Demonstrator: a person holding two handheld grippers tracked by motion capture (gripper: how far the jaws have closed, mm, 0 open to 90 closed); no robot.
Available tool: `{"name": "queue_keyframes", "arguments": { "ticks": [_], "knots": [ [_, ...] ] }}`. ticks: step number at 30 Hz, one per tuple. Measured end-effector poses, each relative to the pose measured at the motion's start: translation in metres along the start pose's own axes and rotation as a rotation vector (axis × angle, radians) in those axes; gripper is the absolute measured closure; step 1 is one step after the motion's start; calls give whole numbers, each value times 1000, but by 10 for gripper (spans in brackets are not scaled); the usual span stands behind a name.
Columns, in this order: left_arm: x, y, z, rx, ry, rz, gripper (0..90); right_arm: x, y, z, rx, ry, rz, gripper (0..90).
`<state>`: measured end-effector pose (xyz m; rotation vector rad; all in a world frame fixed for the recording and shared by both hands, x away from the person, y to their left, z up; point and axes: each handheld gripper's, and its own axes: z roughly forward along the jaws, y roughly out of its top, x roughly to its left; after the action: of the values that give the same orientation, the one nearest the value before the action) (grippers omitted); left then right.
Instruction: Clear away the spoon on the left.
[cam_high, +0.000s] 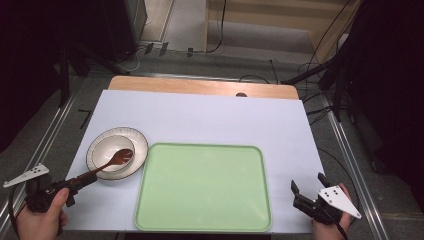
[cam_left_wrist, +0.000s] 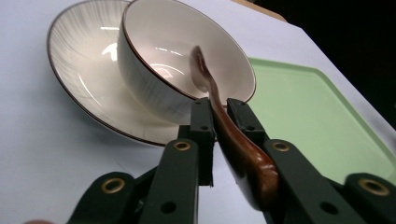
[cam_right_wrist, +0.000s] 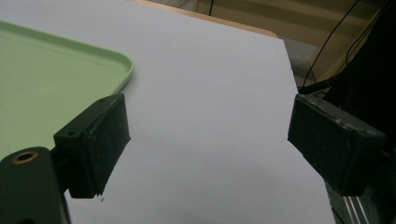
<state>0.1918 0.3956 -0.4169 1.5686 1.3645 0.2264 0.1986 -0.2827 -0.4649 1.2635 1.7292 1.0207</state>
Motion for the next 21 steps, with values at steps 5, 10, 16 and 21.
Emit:
{"name": "queue_keyframes", "arguments": {
  "ticks": [5, 10, 16, 21],
  "knots": [
    [-2, -1, -1, -41, 7, 24, 839, 1, 0, 0, 3, -2, -2, 134],
    [-7, -3, -3, -92, 24, 78, 844, 1, 0, 0, 4, -1, -1, 134],
    [-15, -3, -6, -159, 39, 148, 850, 1, 0, 0, 3, 1, -4, 134],
    [-21, -3, -11, -198, 56, 181, 851, 2, 0, 0, 1, 2, -4, 134]
  ]
}}
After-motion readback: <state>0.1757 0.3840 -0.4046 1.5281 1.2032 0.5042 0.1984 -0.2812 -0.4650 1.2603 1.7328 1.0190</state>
